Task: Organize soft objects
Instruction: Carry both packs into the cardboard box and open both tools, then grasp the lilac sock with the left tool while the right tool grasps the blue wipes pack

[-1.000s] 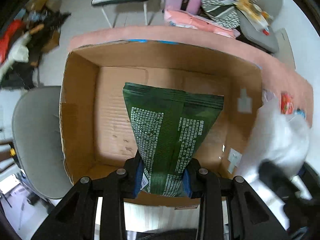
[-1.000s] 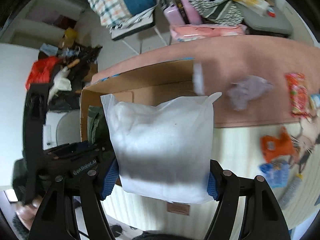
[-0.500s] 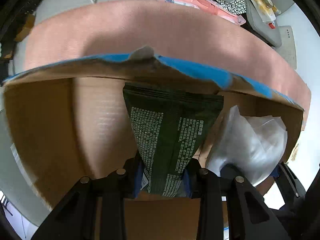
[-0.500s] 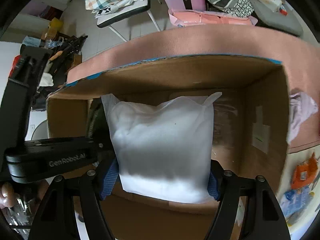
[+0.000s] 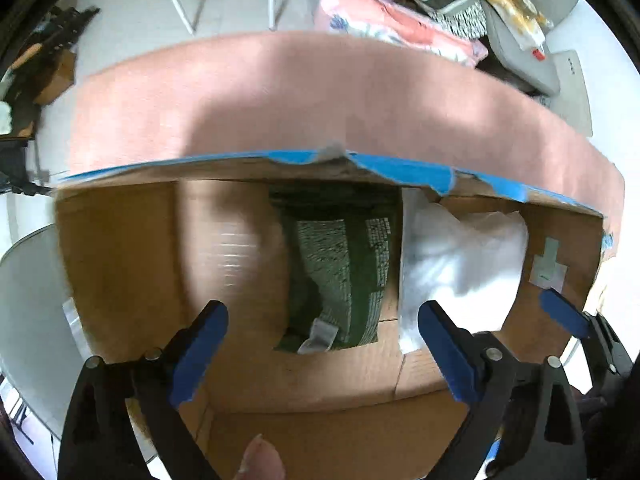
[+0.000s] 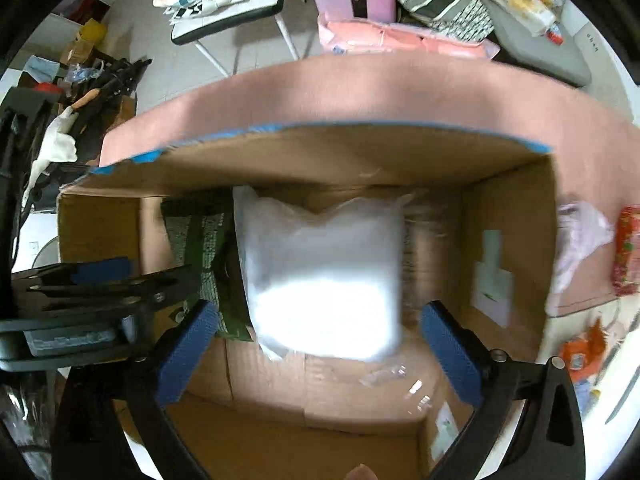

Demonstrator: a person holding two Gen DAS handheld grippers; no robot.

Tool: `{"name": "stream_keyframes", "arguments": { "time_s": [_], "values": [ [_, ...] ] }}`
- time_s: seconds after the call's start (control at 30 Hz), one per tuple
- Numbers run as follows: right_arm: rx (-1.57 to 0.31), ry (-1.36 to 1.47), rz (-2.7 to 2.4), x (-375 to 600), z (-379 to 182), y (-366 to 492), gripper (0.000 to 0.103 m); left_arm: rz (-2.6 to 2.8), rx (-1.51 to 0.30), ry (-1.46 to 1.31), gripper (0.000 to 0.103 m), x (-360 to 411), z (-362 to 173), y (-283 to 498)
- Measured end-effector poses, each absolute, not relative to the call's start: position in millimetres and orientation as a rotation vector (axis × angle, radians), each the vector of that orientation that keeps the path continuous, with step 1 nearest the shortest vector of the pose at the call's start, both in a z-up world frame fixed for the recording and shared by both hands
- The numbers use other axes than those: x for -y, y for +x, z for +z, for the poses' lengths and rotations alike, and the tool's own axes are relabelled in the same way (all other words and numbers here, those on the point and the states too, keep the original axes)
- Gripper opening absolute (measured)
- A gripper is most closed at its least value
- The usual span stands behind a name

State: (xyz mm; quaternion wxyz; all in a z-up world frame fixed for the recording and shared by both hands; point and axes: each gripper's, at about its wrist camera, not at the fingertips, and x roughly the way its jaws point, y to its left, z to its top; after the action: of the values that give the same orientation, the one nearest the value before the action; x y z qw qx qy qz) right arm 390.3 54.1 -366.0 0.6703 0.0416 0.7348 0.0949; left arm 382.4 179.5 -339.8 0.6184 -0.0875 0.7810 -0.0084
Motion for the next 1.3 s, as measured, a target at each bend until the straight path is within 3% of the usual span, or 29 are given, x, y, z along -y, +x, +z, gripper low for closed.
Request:
{"name": "stream_keyframes", "arguments": {
  "time_s": [0.4,0.77,1.1,1.3],
  "values": [
    [-1.469,-0.032,0.175,-56.5,-281.8,319.9,0.103,0.039,-1.532,-0.101,0.099,-181.9,-241.9,283.9],
    [-1.321,-0.091,0.172,-43.2,-226.3,249.0,0.103,0.124,-1.348,-0.047,0.099,-178.1,-205.1,226.1],
    [-1.279,0.007,0.273,-28.9,-192.9,197.5,0.103,0.115,-1.302,-0.047,0.099,-166.9,-175.8,186.9],
    [-1.291,0.16,0.301,23.6,-190.8,192.1,0.103,0.086,-1.276,0.015,0.099,-119.1,-158.0,193.6]
  ]
}}
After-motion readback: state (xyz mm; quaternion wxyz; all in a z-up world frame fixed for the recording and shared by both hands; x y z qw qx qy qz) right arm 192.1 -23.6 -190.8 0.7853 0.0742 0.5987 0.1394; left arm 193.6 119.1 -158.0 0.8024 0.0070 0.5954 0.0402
